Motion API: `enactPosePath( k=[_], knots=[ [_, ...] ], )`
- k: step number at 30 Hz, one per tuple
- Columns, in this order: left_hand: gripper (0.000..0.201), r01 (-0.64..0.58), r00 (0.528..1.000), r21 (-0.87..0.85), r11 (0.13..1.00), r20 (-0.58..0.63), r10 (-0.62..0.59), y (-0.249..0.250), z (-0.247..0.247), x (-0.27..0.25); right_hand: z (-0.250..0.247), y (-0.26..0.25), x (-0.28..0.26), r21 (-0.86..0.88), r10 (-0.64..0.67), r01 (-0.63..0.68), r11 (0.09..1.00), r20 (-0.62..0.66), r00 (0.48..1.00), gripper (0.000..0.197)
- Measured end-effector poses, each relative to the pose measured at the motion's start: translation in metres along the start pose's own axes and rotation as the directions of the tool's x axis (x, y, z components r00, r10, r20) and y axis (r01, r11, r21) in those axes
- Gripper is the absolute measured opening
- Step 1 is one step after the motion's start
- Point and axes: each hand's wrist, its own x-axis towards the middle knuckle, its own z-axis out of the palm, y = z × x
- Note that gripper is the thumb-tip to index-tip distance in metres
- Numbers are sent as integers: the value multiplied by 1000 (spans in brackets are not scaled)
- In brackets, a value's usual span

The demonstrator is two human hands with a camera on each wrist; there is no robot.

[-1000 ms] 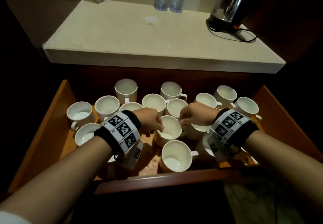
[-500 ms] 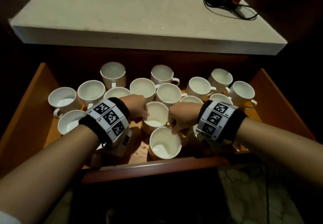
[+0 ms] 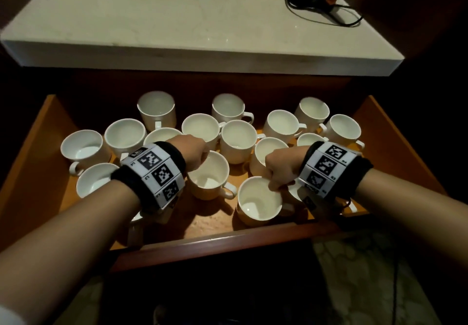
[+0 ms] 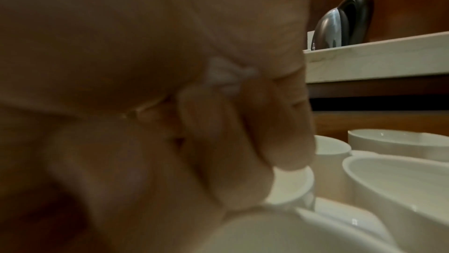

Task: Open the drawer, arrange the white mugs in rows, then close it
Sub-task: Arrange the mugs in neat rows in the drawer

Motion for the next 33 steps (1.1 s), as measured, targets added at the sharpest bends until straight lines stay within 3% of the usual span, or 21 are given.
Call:
enactPosePath(
  k=[2, 7, 15, 22, 29, 33],
  knots=[
    [29, -15, 1000, 61, 998, 9, 15, 1, -2, 0, -2, -1, -2, -18, -1, 0, 1000, -18, 1000, 25],
    [29, 1, 1000, 44, 999, -18, 0, 0, -5, 1, -7, -7, 4, 27, -128, 138, 990, -227, 965, 36],
    [31, 67, 990, 17, 998, -123, -64, -4, 4, 4, -8, -13, 8, -19, -142, 141, 990, -237, 961, 25],
    [34, 13, 987, -23, 1000, -158, -16, 0, 4, 5, -10, -8, 1, 27, -56, 64, 998, -237, 970, 12],
    [35, 3, 986, -27, 1000, -168, -8, 6, 4, 5, -8, -11, 1, 13, -34, 38, 999, -215, 976, 28],
    [35, -13, 986, -4, 1000, -165, 12, 7, 3, 6, -8, -9, 1, 26, -46, 54, 998, -253, 966, 25]
  ],
)
